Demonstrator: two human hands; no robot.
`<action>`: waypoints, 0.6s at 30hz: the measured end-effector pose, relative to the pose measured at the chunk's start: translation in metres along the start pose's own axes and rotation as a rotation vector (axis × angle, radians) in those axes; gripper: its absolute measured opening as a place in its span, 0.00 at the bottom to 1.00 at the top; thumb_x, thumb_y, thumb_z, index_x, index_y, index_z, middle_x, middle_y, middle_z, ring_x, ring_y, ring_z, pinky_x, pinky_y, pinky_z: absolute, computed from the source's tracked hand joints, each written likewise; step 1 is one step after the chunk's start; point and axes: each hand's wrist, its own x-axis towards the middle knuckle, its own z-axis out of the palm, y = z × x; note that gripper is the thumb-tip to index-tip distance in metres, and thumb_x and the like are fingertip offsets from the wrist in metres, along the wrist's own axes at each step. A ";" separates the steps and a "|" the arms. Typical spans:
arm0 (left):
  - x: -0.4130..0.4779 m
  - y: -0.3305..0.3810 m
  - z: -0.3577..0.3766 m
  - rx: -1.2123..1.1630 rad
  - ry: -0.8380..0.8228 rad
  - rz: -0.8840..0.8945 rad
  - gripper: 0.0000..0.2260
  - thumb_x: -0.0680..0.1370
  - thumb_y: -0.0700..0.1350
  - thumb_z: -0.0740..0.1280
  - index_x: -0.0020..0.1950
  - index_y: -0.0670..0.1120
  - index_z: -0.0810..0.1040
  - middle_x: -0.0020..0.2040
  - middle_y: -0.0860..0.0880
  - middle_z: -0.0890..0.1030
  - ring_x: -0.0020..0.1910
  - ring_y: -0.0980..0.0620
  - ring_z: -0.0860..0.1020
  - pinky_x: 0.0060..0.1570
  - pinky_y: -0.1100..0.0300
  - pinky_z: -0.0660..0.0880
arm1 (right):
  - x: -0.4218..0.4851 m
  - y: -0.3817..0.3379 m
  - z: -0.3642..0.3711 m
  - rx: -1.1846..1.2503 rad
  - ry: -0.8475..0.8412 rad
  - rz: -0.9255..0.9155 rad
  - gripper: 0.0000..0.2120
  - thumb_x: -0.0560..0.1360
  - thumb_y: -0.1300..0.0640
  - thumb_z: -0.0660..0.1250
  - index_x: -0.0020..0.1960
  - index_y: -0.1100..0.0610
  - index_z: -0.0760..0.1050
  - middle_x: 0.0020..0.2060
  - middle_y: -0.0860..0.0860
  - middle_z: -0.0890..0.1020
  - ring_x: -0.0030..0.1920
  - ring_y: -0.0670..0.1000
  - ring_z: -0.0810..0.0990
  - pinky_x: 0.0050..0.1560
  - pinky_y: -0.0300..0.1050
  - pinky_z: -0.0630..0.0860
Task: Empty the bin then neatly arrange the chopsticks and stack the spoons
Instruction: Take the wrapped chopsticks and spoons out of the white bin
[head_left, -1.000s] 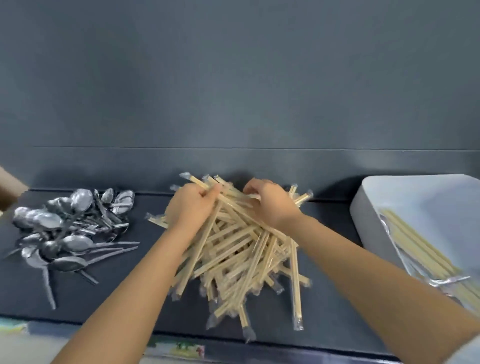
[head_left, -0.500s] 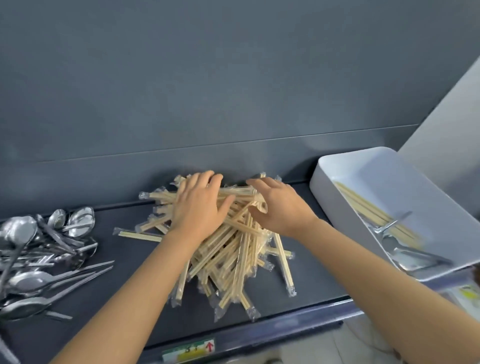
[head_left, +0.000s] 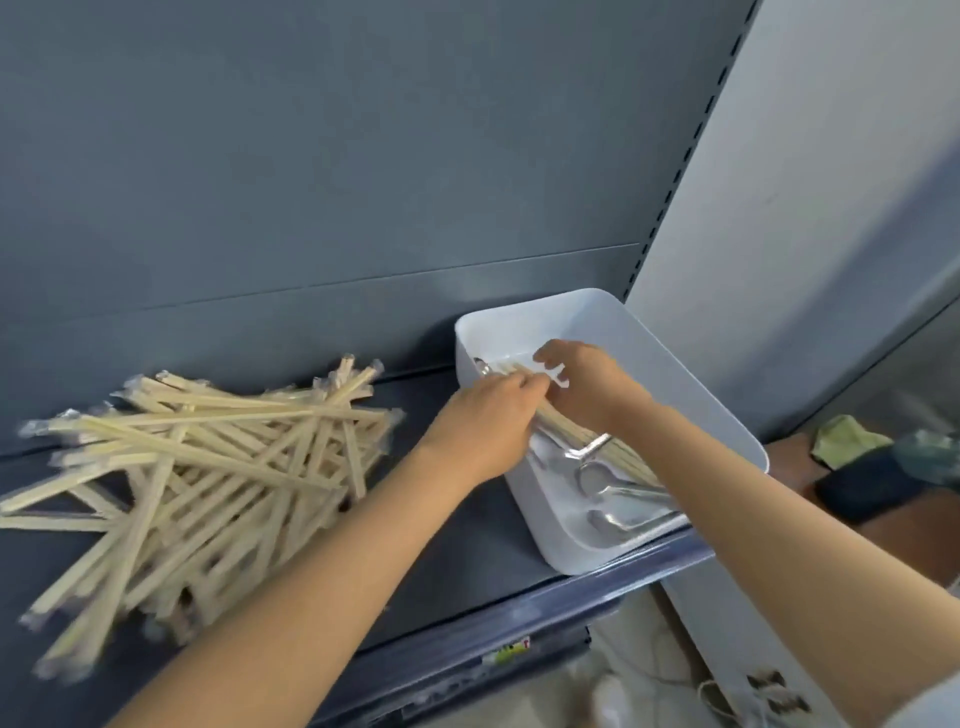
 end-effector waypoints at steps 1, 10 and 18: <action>0.015 0.011 0.006 -0.020 -0.083 -0.042 0.16 0.80 0.43 0.60 0.67 0.45 0.67 0.55 0.43 0.77 0.53 0.41 0.76 0.40 0.52 0.70 | 0.007 0.017 -0.001 -0.031 -0.049 -0.026 0.10 0.75 0.61 0.61 0.54 0.58 0.76 0.52 0.53 0.80 0.53 0.56 0.77 0.52 0.45 0.71; 0.073 0.058 0.057 -0.278 -0.573 -0.524 0.20 0.67 0.52 0.76 0.50 0.49 0.70 0.47 0.49 0.77 0.43 0.49 0.78 0.43 0.55 0.77 | 0.034 0.103 0.004 -0.140 -0.502 -0.406 0.04 0.73 0.56 0.65 0.46 0.55 0.72 0.41 0.49 0.75 0.44 0.52 0.73 0.43 0.41 0.67; 0.061 0.056 0.076 -0.460 -0.265 -0.806 0.08 0.74 0.40 0.70 0.50 0.47 0.75 0.47 0.48 0.79 0.46 0.48 0.78 0.46 0.53 0.77 | 0.039 0.110 0.003 0.172 -0.706 -0.509 0.10 0.76 0.55 0.61 0.57 0.51 0.71 0.44 0.48 0.76 0.46 0.51 0.74 0.46 0.42 0.67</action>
